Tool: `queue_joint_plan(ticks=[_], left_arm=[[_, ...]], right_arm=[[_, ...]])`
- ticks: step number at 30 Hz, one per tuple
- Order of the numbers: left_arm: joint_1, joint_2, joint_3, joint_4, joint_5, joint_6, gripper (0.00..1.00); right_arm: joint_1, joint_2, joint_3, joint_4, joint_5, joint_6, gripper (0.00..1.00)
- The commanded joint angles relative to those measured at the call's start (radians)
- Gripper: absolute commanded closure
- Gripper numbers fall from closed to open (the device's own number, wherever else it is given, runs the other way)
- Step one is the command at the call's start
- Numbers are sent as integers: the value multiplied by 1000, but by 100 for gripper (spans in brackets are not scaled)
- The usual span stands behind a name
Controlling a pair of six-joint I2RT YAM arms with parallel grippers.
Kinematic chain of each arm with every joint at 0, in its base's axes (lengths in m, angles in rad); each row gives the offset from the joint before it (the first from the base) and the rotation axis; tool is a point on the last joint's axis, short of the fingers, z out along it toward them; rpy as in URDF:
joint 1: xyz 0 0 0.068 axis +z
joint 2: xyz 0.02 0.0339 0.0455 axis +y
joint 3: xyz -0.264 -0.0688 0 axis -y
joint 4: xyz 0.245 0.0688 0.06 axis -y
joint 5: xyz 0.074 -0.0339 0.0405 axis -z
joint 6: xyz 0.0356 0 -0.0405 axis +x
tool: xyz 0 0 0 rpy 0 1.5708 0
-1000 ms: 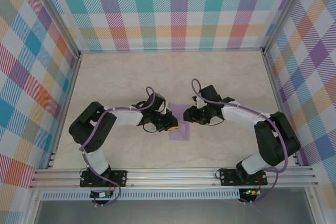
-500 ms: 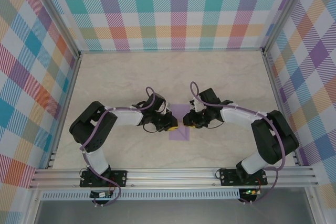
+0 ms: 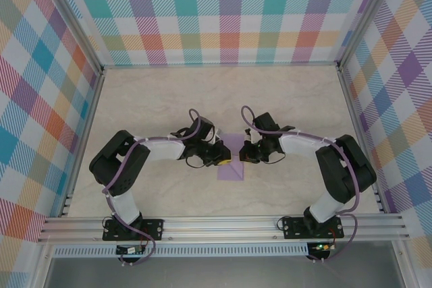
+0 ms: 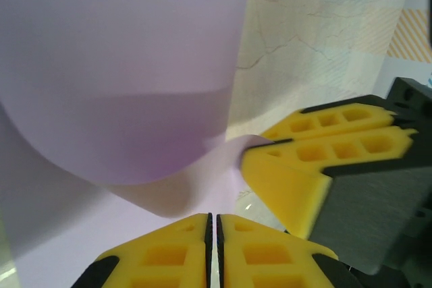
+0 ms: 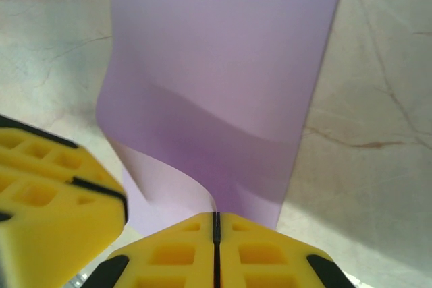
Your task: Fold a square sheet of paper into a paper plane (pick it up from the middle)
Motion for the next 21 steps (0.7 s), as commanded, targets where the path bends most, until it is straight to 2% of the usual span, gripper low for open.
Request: queue_joint_plan(ticks=[1, 21], left_arm=[[-27, -18, 36, 19, 10, -4, 88], [-41, 57, 99, -115, -54, 51, 90]], right_arm=[[1, 19, 26, -27, 32, -21, 92], [1, 64, 51, -32, 10, -35, 91]])
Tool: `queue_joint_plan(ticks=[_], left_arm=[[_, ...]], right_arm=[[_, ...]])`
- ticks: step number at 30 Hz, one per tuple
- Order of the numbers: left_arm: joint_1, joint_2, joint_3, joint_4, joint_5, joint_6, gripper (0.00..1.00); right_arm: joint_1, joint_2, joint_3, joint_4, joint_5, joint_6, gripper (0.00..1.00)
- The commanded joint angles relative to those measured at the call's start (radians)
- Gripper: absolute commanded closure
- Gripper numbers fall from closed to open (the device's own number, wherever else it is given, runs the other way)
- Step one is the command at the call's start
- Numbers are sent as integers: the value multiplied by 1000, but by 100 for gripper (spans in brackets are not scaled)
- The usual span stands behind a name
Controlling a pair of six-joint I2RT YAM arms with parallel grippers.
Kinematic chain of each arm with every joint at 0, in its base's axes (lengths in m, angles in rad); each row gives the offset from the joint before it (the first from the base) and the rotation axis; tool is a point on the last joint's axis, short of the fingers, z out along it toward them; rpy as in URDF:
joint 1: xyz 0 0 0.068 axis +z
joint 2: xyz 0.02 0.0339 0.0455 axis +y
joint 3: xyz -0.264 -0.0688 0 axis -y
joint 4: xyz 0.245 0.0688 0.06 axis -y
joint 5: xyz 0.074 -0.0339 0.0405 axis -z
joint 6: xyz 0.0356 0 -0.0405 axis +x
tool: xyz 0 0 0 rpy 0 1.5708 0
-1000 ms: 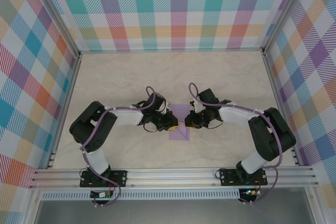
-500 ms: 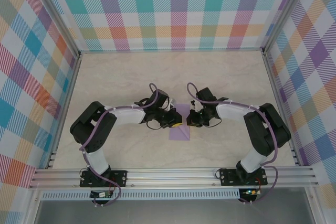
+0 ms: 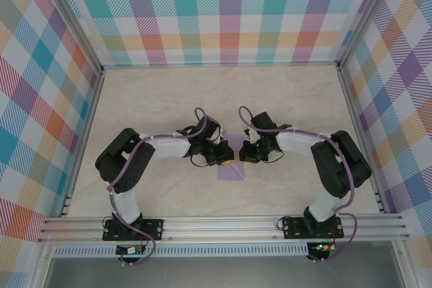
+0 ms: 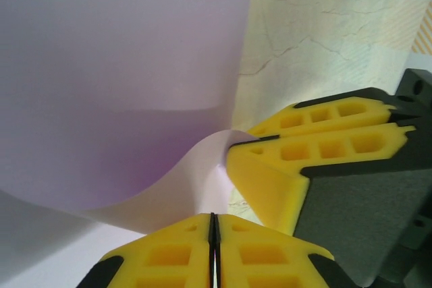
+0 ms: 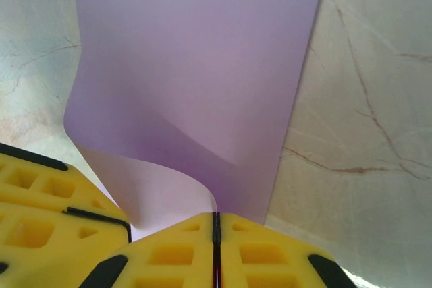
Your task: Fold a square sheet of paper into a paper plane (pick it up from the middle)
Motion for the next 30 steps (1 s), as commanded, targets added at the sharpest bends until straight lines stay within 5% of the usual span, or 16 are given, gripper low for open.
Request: queue_joint_plan(ticks=[1, 30], left_arm=[[-12, 8, 27, -32, -15, 23, 90], [-18, 55, 43, -65, -33, 43, 91]], right_arm=[[1, 16, 20, -13, -3, -15, 91], [1, 43, 37, -36, 27, -24, 91]])
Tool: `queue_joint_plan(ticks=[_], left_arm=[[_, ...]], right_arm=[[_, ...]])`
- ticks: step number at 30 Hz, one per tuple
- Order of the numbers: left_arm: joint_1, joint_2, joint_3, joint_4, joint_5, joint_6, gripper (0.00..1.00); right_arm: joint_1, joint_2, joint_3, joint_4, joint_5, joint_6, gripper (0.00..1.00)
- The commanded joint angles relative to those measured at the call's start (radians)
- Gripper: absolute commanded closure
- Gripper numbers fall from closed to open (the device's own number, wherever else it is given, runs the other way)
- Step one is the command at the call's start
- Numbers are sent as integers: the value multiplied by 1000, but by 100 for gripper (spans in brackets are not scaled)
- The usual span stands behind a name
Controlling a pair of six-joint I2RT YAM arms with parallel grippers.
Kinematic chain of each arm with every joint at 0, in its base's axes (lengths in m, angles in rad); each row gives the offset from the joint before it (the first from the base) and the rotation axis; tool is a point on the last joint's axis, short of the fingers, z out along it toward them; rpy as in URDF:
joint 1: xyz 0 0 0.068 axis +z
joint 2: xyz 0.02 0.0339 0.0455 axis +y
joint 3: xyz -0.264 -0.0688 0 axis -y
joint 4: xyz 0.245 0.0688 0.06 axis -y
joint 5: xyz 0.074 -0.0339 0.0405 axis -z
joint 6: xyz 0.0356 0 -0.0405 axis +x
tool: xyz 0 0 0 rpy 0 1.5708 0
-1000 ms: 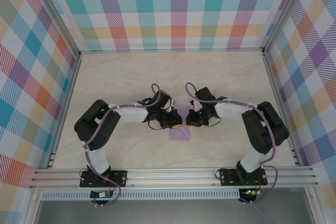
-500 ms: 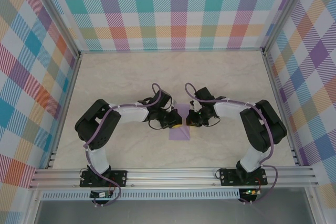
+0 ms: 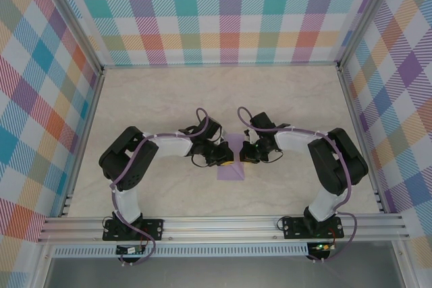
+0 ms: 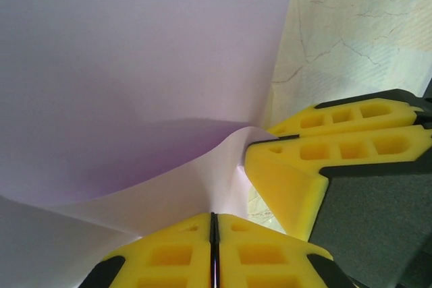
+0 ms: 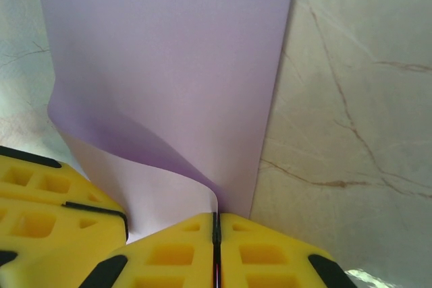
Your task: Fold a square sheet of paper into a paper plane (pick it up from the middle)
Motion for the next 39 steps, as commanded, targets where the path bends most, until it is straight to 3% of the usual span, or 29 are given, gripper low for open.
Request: queue_joint_plan(ticks=[1, 32, 39], left_arm=[[-17, 19, 22, -37, -14, 20, 91], [-18, 32, 8, -73, -43, 29, 91], [-20, 29, -3, -96, -70, 23, 91]], right_arm=[[1, 12, 25, -26, 6, -21, 91], [1, 40, 37, -35, 5, -29, 88], [1, 31, 46, -47, 5, -24, 82]])
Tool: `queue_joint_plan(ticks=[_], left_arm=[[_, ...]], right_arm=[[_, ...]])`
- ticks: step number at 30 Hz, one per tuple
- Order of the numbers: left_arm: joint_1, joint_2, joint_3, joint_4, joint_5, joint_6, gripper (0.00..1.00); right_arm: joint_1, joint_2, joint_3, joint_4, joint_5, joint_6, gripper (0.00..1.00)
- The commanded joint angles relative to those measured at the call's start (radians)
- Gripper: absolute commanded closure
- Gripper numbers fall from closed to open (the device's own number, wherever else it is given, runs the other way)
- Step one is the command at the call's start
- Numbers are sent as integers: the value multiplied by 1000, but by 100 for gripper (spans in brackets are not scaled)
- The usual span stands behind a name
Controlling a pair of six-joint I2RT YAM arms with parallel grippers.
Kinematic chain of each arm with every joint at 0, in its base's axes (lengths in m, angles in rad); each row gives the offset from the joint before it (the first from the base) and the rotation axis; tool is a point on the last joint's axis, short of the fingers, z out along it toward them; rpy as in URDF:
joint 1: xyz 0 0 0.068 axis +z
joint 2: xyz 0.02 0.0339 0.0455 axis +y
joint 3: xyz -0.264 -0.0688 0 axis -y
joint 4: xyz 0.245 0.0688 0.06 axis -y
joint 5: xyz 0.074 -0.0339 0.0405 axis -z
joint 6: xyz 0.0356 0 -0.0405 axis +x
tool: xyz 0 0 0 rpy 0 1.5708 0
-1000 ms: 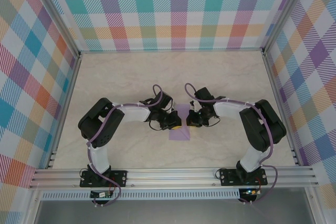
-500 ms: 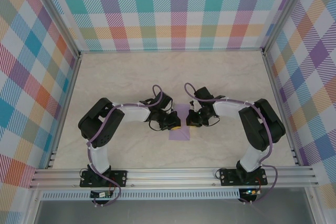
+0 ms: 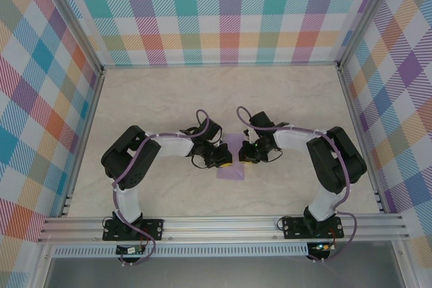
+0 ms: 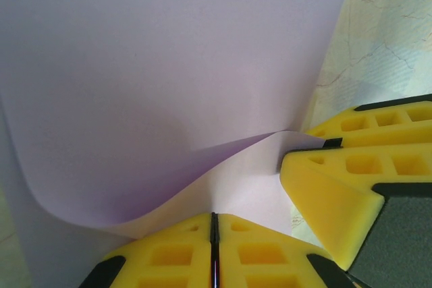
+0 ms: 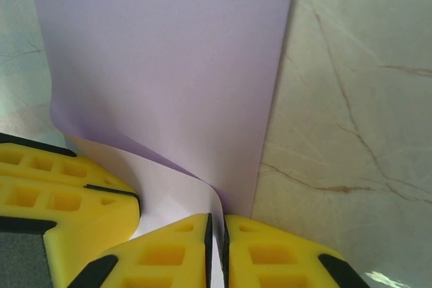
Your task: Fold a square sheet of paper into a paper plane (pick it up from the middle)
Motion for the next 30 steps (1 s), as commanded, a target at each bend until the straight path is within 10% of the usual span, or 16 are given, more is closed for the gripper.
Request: queue_joint_plan(ticks=[1, 30], left_arm=[[-18, 9, -4, -73, -48, 16, 91], [-28, -6, -17, -94, -93, -2, 92]], right_arm=[[1, 5, 27, -24, 4, -13, 80], [2, -81, -19, 34, -27, 8, 86]])
